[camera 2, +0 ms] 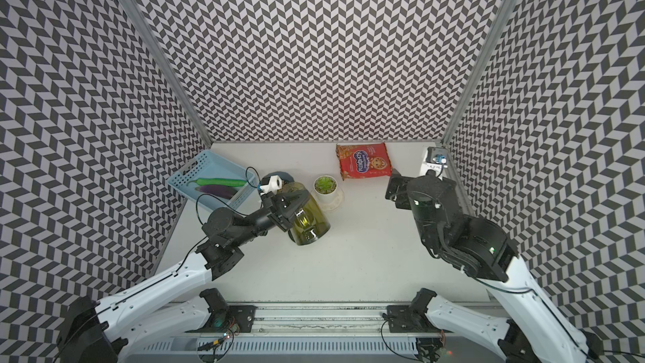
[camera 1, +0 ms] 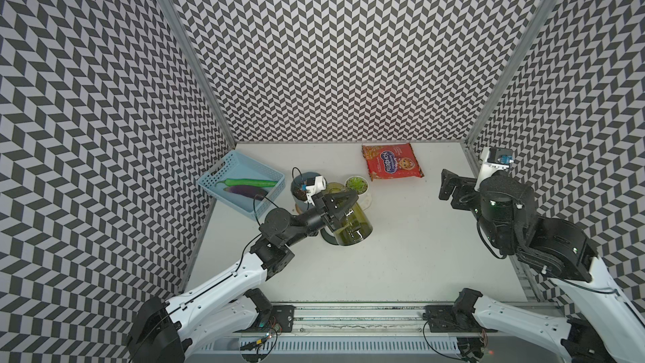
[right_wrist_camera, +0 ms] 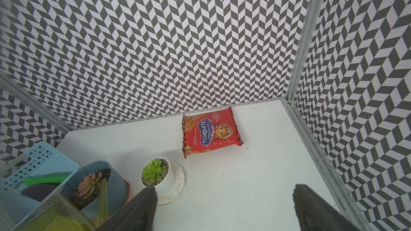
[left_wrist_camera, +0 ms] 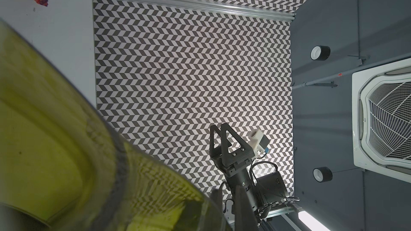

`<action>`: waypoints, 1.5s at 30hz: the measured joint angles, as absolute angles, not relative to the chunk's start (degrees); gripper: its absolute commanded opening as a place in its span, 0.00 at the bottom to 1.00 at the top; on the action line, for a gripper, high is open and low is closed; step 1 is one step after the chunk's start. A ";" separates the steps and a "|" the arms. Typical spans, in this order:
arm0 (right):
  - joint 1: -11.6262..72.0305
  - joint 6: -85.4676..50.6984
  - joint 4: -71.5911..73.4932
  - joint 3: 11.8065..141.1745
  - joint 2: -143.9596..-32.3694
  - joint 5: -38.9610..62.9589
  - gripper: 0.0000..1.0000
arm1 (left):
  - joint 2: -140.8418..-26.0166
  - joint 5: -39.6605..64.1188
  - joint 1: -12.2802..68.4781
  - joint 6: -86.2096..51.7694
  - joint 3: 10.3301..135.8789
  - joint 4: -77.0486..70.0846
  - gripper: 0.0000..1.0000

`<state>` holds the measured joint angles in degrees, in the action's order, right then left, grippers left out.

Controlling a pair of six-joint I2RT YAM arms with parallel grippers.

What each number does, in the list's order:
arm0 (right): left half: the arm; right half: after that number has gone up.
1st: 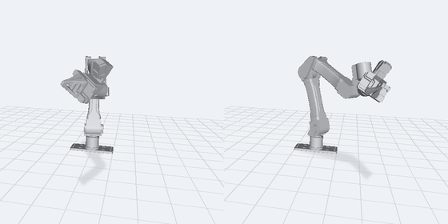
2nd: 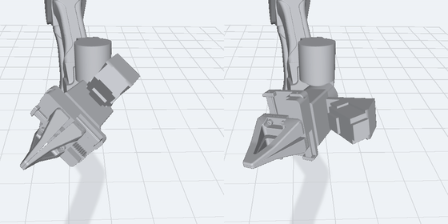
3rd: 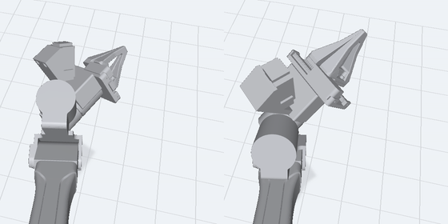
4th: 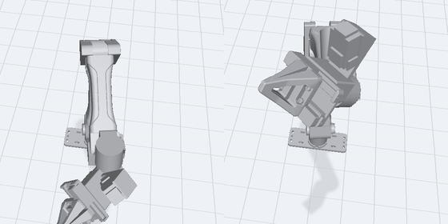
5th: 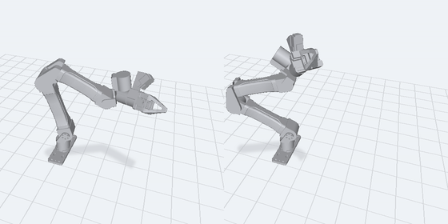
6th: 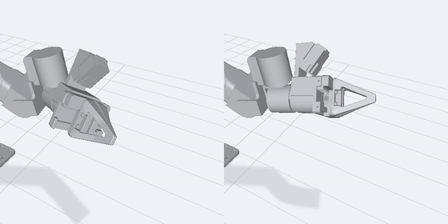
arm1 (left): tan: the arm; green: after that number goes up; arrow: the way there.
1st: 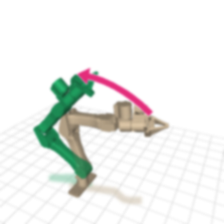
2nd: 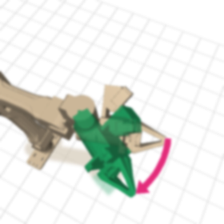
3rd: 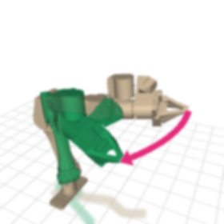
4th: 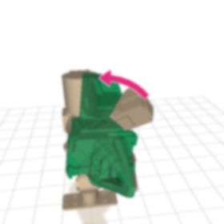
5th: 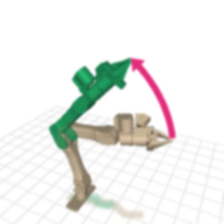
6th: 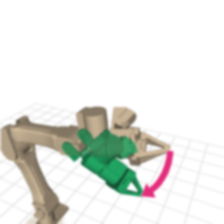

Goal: Water the succulent around the soil edge
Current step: Water the soil of the potted plant with water.

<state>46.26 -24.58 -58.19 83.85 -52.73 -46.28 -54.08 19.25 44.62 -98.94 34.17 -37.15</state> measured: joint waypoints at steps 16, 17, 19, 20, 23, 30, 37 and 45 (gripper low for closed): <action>46.26 -24.60 -57.36 82.32 -52.73 -45.60 1.00 | -47.07 14.39 47.33 -99.09 31.40 -33.71 0.00; 46.26 -24.60 -57.36 82.32 -52.73 -45.63 1.00 | -46.78 14.04 47.44 -99.09 31.38 -33.45 0.00; 46.26 -24.60 -57.36 82.32 -52.71 -45.60 1.00 | -46.30 13.34 47.86 -99.04 31.29 -32.97 0.00; 46.26 -24.58 -57.36 82.32 -52.69 -45.60 1.00 | -46.04 13.02 48.10 -99.00 31.29 -32.69 0.00; 46.26 -24.60 -57.39 82.32 -52.69 -45.60 1.00 | -44.99 11.79 49.01 -98.89 30.96 -32.05 0.00; 46.26 -24.60 -57.39 82.35 -52.69 -45.60 0.99 | -41.82 7.81 51.81 -98.67 30.04 -30.37 0.00; 46.26 -24.60 -57.39 82.46 -52.69 -45.45 1.00 | -39.77 5.34 52.49 -98.65 30.00 -28.42 0.00; 46.26 -24.62 -57.43 82.76 -52.69 -45.36 1.00 | -36.91 3.09 52.51 -98.63 29.08 -26.96 0.00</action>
<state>46.26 -24.62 -57.43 82.76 -52.69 -45.36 -36.91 3.09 52.51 -98.63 29.08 -26.96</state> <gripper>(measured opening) 0.995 0.093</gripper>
